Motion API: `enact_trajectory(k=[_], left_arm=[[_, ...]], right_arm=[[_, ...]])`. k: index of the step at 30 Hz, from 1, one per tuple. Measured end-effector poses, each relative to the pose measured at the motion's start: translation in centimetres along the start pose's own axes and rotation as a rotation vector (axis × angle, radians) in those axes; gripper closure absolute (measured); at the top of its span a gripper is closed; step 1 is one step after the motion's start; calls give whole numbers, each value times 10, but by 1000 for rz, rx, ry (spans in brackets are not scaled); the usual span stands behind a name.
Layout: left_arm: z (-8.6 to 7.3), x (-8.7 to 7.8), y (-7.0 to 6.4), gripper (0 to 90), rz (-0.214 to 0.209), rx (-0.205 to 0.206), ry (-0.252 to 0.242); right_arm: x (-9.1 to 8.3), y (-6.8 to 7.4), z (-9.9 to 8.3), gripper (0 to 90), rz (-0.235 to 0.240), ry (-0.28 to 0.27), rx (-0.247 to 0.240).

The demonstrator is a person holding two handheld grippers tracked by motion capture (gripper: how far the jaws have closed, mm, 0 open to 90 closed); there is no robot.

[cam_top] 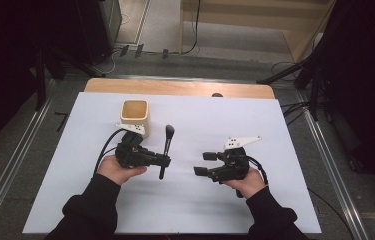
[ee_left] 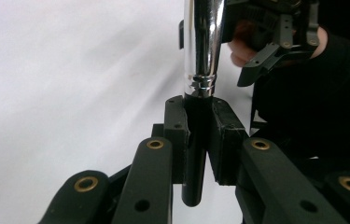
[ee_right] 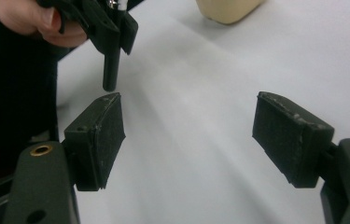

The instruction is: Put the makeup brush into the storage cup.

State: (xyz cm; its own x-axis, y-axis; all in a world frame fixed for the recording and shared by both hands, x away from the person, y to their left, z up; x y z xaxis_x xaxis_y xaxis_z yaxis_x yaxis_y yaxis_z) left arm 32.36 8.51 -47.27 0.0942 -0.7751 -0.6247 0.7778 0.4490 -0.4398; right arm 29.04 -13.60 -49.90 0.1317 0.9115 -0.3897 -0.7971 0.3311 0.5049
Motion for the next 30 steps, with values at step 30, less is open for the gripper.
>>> enact_trajectory(k=[30], left_arm=[[0,-11,18,799,44,-34,10]], right_arm=[[-38,-4,-48,219,-116,116,-35]])
Point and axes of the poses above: each handheld gripper's, and its own axes: x roughly forward along the jaws, z roughly out of its top, y roughly to its left, the point moved 6 cm from there along x, roughly forward along the jaws, and after that the axes turned 12 degrees about z, right-handed, at the moved point
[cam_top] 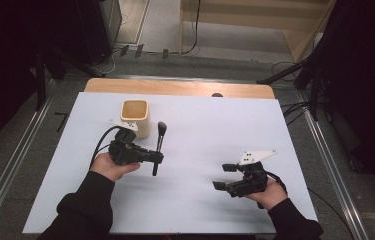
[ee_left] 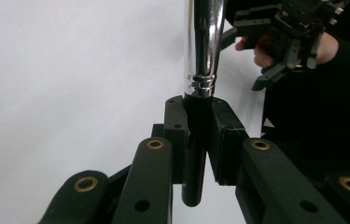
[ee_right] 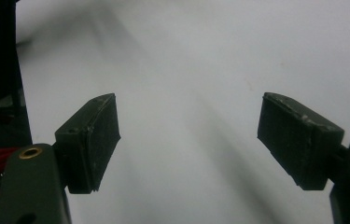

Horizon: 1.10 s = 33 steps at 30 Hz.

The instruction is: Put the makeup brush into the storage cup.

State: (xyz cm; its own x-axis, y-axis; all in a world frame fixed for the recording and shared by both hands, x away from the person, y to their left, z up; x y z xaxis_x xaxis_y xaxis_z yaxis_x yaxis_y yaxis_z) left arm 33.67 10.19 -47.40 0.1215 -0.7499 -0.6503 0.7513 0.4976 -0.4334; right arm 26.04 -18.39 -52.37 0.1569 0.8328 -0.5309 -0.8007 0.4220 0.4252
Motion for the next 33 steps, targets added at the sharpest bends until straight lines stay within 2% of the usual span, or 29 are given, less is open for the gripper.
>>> enact_trajectory(k=[3,7,9,12,17,20,25,27,29,30,33], left_arm=[[2,-1,0,799,9,7,1],[6,-6,2,799,8,-12,-12],[8,-9,2,799,7,-30,-17],[11,-15,2,799,31,-23,-12],[23,-26,2,799,48,-18,-26],[31,-35,2,799,59,-23,-47],[37,-42,5,799,79,-30,-62],[42,-48,8,799,92,-38,-84],[44,-51,9,799,89,-44,-89],[48,-56,11,799,82,-54,-112],[52,-61,14,799,96,-52,-131]], right_arm=[[-3,0,-4,217,-9,7,1],[-5,0,-6,217,-13,7,-1],[-5,0,-8,218,-13,-12,2],[-5,1,-9,217,0,-19,11],[-8,-2,-10,218,-20,-31,29],[-9,-3,-9,219,-23,-38,31],[-9,-4,-10,220,-25,-34,32],[-8,-4,-10,220,-23,-33,36],[-8,-4,-10,220,-23,-28,41],[-9,-4,-10,220,-24,-28,39],[-9,-4,-9,221,-24,-36,35]])
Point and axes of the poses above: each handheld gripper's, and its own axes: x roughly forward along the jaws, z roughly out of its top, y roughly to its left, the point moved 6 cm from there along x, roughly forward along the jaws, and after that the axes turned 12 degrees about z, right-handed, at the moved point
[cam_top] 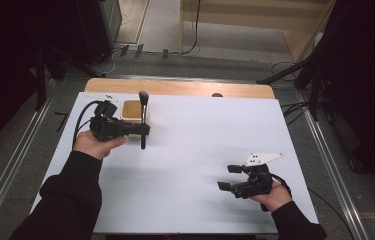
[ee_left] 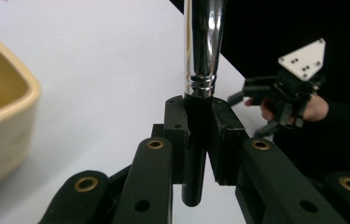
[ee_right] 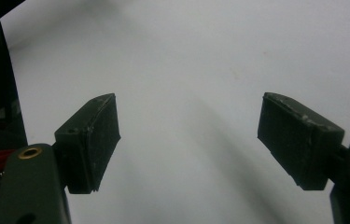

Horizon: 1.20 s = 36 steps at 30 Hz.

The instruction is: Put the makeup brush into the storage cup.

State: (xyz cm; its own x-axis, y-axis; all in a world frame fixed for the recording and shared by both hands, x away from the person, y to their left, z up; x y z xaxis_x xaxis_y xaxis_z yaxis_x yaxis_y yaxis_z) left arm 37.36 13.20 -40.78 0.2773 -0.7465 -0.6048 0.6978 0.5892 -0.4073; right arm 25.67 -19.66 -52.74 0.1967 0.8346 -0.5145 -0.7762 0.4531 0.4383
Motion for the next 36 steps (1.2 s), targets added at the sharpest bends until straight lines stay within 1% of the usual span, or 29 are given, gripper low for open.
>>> enact_trajectory(k=[1,2,3,4,6,9,10,11,12,14,17,18,22,24,25,27,28,29,30,31,33,34,35,36], left_arm=[[5,-4,2,800,11,-1,-7],[5,-4,2,799,11,-1,-7],[11,-7,4,799,26,3,-18],[11,-7,4,799,26,3,-18],[18,-11,7,799,46,10,-27],[23,-14,10,800,58,8,-31],[25,-15,11,799,73,9,-33],[27,-16,12,799,79,8,-37],[33,-18,13,799,93,12,-45],[35,-19,14,799,95,11,-50],[44,-21,15,800,118,14,-64],[44,-21,15,799,118,14,-64],[48,-19,19,799,140,25,-64],[50,-18,25,799,147,15,-81],[50,-18,25,799,147,15,-81],[51,-18,31,799,147,-3,-98],[53,-17,37,799,164,-14,-104],[53,-17,37,799,164,-14,-104],[54,-17,39,799,173,-19,-108],[57,-16,42,799,188,-18,-116],[58,-16,42,800,193,-15,-118],[59,-14,44,800,212,-11,-115],[59,-14,44,800,212,-11,-115],[61,-12,47,799,228,-9,-118]], right_arm=[[0,0,0,221,0,4,-1],[0,0,0,221,0,4,-1],[1,1,0,221,1,5,-1],[1,1,0,221,1,5,-1],[1,1,0,221,0,7,-1],[0,1,0,221,0,6,1],[0,1,0,221,1,6,-3],[0,1,0,221,1,6,-3],[0,2,1,222,4,4,-6],[0,2,1,222,3,2,-4],[0,2,1,222,5,2,-6],[0,2,1,222,5,4,-7],[1,3,1,222,10,5,-10],[1,3,1,222,10,8,-10],[1,3,1,222,10,8,-10],[1,3,1,222,11,7,-9],[1,2,1,222,10,5,-8],[1,2,1,222,10,5,-8],[1,2,1,223,8,5,-8],[1,2,1,224,7,6,-7],[1,2,1,224,5,7,-6],[1,2,0,224,5,10,-4],[1,2,0,224,5,10,-4],[1,2,1,225,4,9,-5]])
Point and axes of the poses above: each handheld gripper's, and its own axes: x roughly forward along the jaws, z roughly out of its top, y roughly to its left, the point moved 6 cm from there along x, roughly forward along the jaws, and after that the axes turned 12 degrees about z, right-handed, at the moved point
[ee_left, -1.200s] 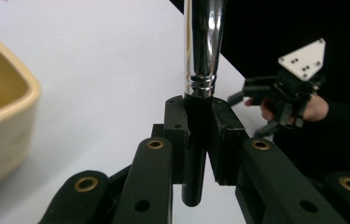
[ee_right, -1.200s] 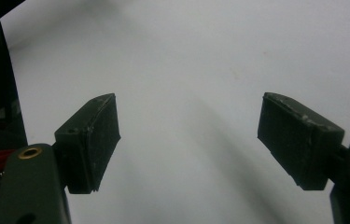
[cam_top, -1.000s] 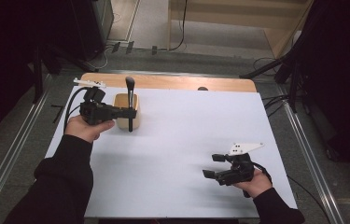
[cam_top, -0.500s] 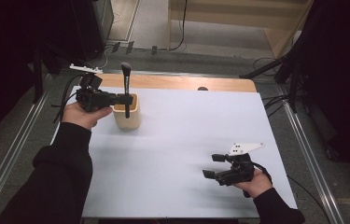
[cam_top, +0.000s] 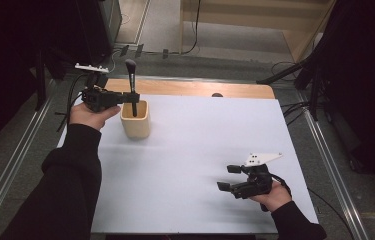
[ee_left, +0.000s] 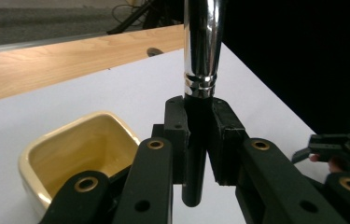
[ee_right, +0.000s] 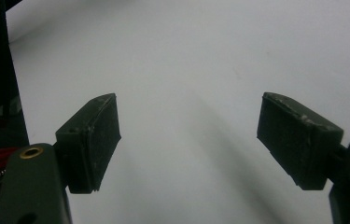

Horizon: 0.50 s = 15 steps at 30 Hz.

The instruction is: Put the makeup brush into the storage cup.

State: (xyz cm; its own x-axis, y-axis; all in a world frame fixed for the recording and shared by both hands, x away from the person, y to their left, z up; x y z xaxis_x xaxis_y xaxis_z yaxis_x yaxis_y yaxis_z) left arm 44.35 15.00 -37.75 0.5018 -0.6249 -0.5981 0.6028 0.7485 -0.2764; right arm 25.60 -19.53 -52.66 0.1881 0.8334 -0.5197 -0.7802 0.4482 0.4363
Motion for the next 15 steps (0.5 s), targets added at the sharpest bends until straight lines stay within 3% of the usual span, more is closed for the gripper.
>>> enact_trajectory(k=[5,8,9,15], left_arm=[[5,4,5,800,70,38,-26],[5,8,9,800,77,23,-14],[5,12,13,800,103,22,-12],[5,21,22,800,162,17,-26]], right_arm=[[0,0,0,226,-1,-2,-2],[-1,0,1,228,-3,-2,-3],[-1,1,1,228,-2,-7,-6],[-1,1,1,228,-4,-1,-7]])
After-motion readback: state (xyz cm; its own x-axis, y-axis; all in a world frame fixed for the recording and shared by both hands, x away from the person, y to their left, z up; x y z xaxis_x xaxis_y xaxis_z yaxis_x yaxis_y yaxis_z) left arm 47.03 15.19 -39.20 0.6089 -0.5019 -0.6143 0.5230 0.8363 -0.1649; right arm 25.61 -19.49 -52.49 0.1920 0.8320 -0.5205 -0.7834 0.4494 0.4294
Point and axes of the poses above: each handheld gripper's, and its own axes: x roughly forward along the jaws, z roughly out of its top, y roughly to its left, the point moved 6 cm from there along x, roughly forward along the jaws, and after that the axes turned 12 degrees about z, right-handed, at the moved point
